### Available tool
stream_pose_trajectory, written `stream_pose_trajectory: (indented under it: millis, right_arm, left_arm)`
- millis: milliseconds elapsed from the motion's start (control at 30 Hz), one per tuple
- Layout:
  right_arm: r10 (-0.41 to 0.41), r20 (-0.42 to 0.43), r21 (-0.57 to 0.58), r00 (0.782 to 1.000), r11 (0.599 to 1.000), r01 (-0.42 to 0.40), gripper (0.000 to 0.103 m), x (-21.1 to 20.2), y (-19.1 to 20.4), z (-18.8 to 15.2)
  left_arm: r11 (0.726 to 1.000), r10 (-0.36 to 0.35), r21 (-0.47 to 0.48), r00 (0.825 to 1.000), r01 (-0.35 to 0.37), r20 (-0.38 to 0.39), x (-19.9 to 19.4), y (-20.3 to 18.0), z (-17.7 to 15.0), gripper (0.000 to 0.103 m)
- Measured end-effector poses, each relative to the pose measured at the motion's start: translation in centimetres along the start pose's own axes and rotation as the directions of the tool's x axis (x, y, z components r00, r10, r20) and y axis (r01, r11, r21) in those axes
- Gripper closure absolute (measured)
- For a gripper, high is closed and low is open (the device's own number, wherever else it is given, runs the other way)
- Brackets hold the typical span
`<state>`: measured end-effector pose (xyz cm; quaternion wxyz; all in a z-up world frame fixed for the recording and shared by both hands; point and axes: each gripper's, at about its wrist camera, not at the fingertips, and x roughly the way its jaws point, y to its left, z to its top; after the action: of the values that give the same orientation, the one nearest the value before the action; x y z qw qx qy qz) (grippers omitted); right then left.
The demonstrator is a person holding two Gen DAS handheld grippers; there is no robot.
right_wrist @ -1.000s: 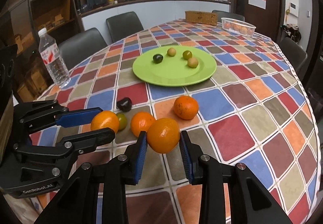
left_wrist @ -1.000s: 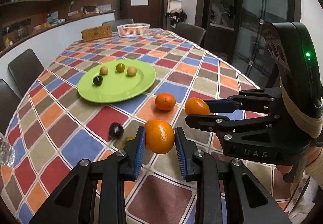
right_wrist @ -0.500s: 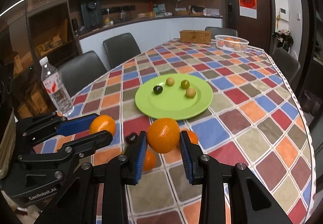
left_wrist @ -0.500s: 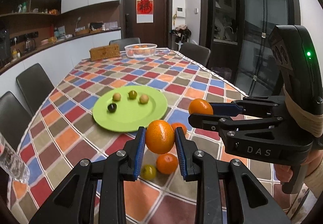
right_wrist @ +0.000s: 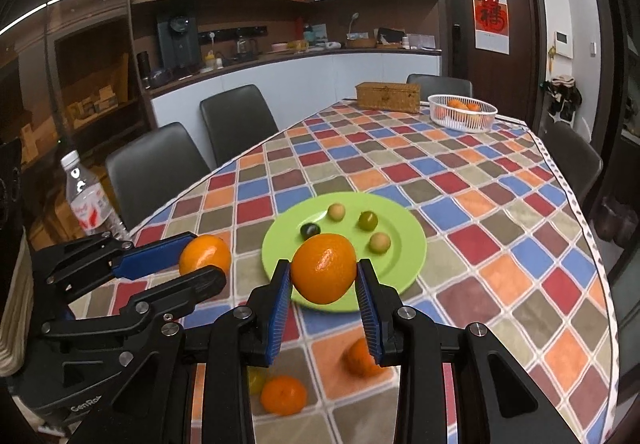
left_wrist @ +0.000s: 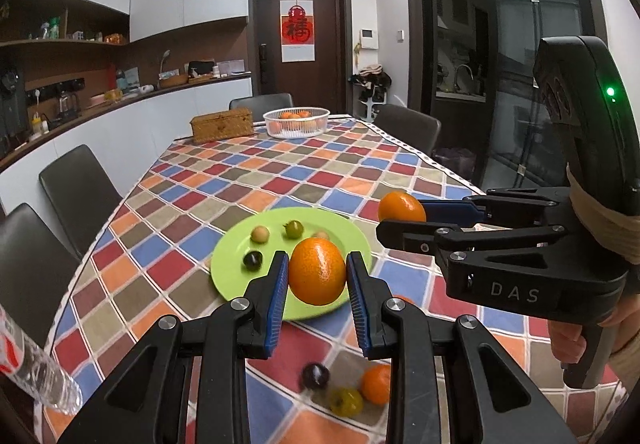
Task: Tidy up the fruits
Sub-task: 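Carry both held oranges over the green plate, then open both tools to drop the oranges onto the plate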
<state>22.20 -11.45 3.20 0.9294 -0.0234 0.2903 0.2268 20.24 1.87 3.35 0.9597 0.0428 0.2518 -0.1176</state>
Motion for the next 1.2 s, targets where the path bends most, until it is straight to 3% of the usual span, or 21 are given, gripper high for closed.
stream_pose_trajectory:
  millis: [600, 1000, 1067, 1133, 1200]
  right_arm:
    - [-0.018, -0.161, 0.043, 0.987, 0.999, 0.025, 0.070, 10.2, -2.2, 2.9]
    - [-0.051, -0.255, 0.043, 0.966, 0.997, 0.064, 0.069, 14.9, -3.4, 2.3]
    - [-0.054, -0.261, 0.039, 0.964, 0.997, 0.066, 0.069, 15.2, -3.4, 2.3]
    - [-0.056, -0.261, 0.041, 0.964, 0.997, 0.069, 0.068, 15.3, -3.5, 2.3]
    - [-0.068, -0.247, 0.042, 0.967, 0.996, 0.081, 0.058, 14.8, -3.7, 2.3]
  left_arm:
    - [0.998, 0.008, -0.068, 0.992, -0.017, -0.130, 9.2, 5.6, 0.6, 0.074]
    - [0.993, -0.006, -0.120, 0.972, -0.023, -0.236, 14.4, 7.0, -0.5, 0.074]
    - [0.993, 0.015, -0.110, 0.973, -0.042, -0.228, 14.4, 6.9, -0.4, 0.063]
    - [0.994, 0.026, -0.100, 0.976, -0.048, -0.214, 14.0, 6.9, -0.2, 0.060]
    - [0.995, 0.044, -0.084, 0.978, -0.062, -0.206, 13.5, 6.8, -0.1, 0.060]
